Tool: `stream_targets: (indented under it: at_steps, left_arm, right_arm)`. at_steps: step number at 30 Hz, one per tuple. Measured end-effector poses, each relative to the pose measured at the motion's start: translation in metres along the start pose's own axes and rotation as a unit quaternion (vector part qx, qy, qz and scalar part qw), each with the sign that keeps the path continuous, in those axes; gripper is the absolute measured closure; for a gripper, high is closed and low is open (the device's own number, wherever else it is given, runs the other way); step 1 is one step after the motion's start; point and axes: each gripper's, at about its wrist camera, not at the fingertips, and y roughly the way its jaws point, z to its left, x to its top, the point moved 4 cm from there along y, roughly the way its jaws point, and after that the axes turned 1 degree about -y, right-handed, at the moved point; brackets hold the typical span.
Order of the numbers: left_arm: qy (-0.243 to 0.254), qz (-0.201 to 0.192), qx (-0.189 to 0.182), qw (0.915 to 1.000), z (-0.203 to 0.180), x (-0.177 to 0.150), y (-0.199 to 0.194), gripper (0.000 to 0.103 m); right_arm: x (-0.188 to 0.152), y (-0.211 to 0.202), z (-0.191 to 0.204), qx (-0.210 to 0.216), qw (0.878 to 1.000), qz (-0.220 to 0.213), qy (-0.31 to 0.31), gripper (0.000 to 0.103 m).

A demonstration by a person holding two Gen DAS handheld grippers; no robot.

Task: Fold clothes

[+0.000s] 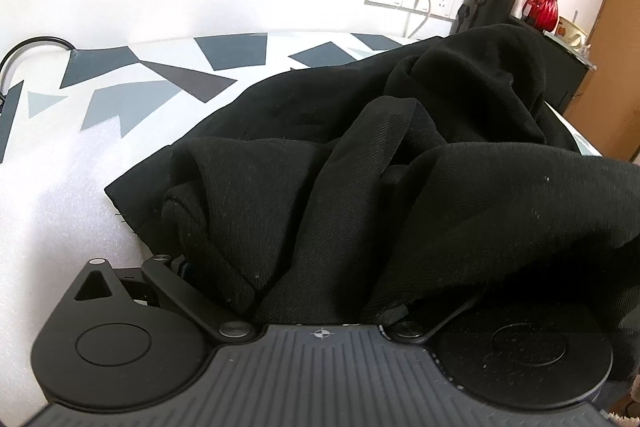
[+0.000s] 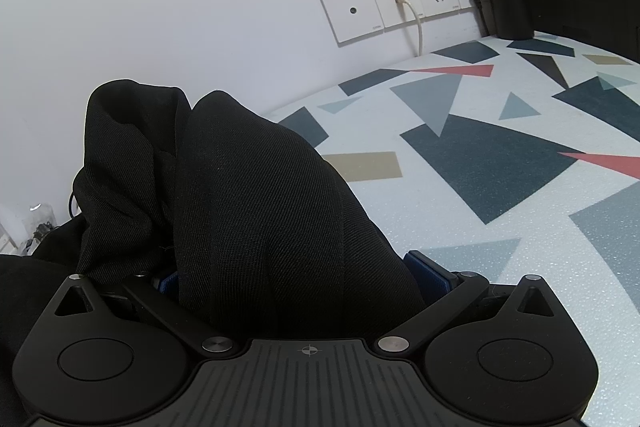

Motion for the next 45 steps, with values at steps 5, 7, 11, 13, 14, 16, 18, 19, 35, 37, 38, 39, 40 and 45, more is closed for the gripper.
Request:
stream_targets:
  at_steps: [5,7,11,13,14,16,18,19,35,37,38,39,40,45]
  left_arm:
    - [0.002,0.007,0.001,1.0000,-0.0007,0.0011,0.0002,0.000]
    - [0.001,0.009,0.005,0.9999,-0.0019,0.0011,0.0000,0.000]
    - [-0.002,0.018,0.014,0.9998,-0.0038,0.0022,-0.0001,0.000]
    - [-0.001,0.020,0.015,0.9997,-0.0041,0.0020,-0.0005,0.000]
    - [-0.001,0.021,0.015,0.9997,-0.0041,0.0017,-0.0008,0.000]
    - [-0.001,0.021,0.015,0.9997,-0.0044,0.0013,-0.0012,0.000]
    - [0.000,0.021,0.015,0.9997,-0.0048,0.0010,-0.0014,0.000]
    - [0.001,0.021,0.014,0.9997,-0.0048,0.0010,-0.0014,0.000]
    - [0.005,0.014,0.010,0.9998,-0.0051,-0.0007,-0.0027,0.000]
    - [0.005,0.014,0.009,0.9998,-0.0052,-0.0009,-0.0030,0.000]
    - [0.005,0.014,0.010,0.9998,-0.0053,-0.0008,-0.0028,0.000]
    - [0.005,0.015,0.010,0.9998,-0.0055,-0.0008,-0.0027,0.000]
    - [0.005,0.015,0.009,0.9998,-0.0055,-0.0008,-0.0028,0.000]
    - [0.008,0.008,0.007,0.9999,-0.0053,-0.0030,-0.0036,0.000]
  right_arm:
    - [-0.0005,-0.0005,0.0012,-0.003,1.000,-0.001,0.000,0.001]
    - [-0.0009,-0.0011,0.0010,-0.003,1.000,-0.001,0.000,0.001]
    - [-0.0016,-0.0021,0.0003,-0.002,1.000,-0.003,0.001,0.001]
    - [-0.0018,-0.0024,0.0001,-0.001,1.000,-0.004,0.002,0.001]
    - [-0.0020,-0.0028,-0.0001,0.000,1.000,-0.005,0.002,0.001]
    - [-0.0024,-0.0037,-0.0003,0.000,1.000,-0.006,0.003,0.001]
    - [-0.0028,-0.0044,-0.0001,-0.001,1.000,-0.007,0.003,0.001]
    - [-0.0029,-0.0046,0.0002,-0.002,1.000,-0.007,0.003,0.001]
    - [-0.0034,-0.0055,0.0014,-0.009,1.000,-0.011,0.002,0.001]
    - [-0.0034,-0.0055,0.0020,-0.009,1.000,-0.012,0.002,0.001]
    - [-0.0034,-0.0055,0.0024,-0.010,1.000,-0.012,0.001,0.001]
    - [-0.0035,-0.0056,0.0028,-0.011,1.000,-0.013,0.001,0.001]
    - [-0.0037,-0.0058,0.0029,-0.011,1.000,-0.013,0.001,0.001]
    - [-0.0035,-0.0050,0.0018,-0.006,1.000,-0.012,0.005,0.001]
